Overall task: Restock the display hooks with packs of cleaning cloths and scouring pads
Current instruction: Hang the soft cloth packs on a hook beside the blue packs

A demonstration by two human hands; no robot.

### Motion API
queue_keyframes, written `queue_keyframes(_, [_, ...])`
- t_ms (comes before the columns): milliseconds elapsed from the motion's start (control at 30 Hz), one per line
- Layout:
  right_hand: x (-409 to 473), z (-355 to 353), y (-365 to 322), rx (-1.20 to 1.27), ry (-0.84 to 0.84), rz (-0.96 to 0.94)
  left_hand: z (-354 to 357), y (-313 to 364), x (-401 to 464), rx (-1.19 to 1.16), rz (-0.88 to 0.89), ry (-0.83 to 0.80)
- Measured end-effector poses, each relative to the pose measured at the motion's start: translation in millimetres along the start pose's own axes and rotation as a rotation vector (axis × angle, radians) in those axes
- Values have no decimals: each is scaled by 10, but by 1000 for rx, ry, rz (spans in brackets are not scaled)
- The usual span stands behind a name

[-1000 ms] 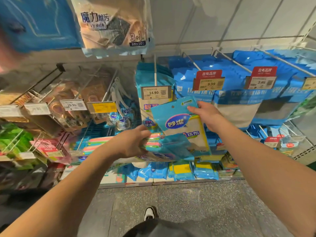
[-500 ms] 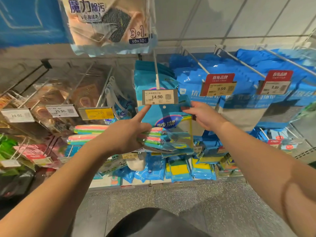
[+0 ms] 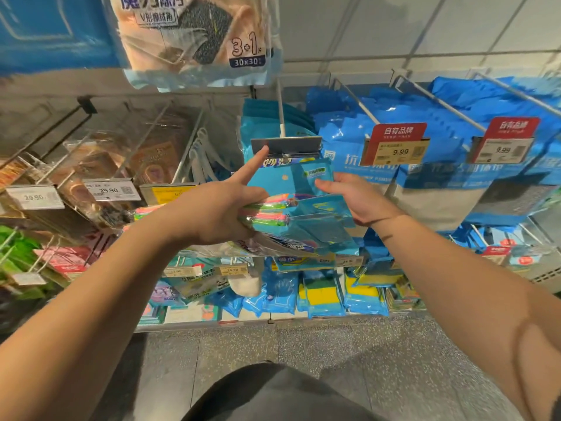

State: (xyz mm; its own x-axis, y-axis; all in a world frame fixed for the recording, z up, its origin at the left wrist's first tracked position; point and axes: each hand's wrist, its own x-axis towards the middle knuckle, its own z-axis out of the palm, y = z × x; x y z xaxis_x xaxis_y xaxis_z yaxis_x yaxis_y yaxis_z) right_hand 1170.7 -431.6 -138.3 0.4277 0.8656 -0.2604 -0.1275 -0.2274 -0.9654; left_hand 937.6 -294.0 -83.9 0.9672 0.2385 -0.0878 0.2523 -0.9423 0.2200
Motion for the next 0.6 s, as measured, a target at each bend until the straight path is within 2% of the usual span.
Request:
queue_keyframes(333, [-106,142,-202,72,75,5,-62,30,-9,-3,-13,-7])
queue_keyframes(600, [-168,237,-328,189,67,-39,-74,-31,9,-41,26,-4])
